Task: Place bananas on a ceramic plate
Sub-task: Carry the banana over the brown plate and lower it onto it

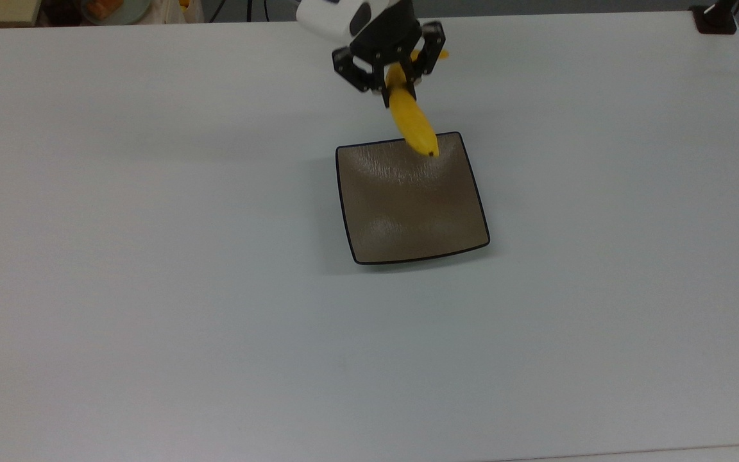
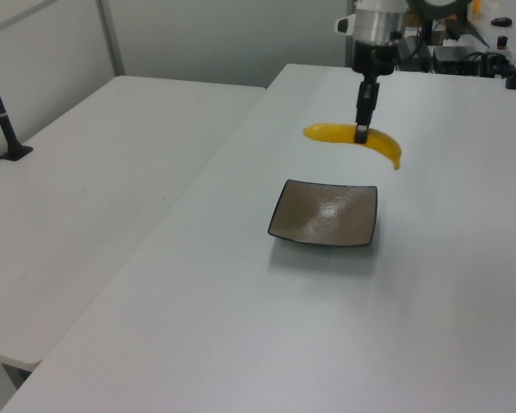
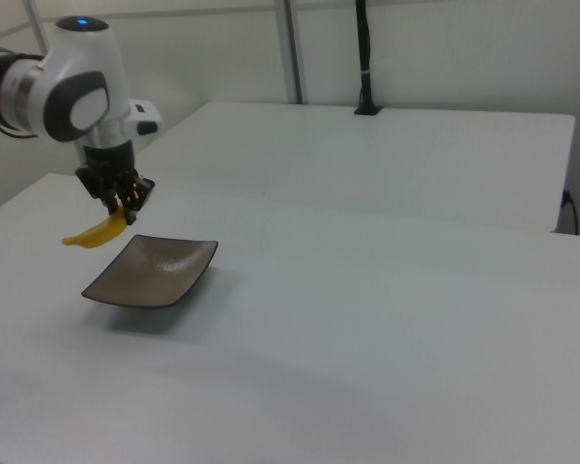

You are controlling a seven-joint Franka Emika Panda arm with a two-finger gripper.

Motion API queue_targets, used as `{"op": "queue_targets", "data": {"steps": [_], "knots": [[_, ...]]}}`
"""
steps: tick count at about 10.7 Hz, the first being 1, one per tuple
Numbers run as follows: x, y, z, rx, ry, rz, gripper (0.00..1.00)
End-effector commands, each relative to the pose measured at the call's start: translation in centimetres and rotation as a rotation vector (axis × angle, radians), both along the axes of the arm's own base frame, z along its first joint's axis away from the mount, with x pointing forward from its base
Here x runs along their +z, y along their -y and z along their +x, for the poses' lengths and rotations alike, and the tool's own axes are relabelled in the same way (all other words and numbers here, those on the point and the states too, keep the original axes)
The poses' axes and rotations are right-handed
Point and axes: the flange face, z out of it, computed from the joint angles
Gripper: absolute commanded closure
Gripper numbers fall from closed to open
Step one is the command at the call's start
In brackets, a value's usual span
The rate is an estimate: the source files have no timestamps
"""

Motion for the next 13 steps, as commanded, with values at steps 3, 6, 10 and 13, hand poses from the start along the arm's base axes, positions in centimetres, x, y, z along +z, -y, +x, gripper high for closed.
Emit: {"op": "queue_targets", "data": {"steps": [3,6,10,13], "knots": [[-6.6,0.4,4.3,-0.118,0.027,0.105,1.00],[-11.0,0.5,5.6,-0.171,0.032,0.146,1.00],[-14.7,0.7,6.3,-0.192,0.028,0.165,1.00],[-15.1,0.7,6.3,-0.209,0.022,0.182,0.82]]}}
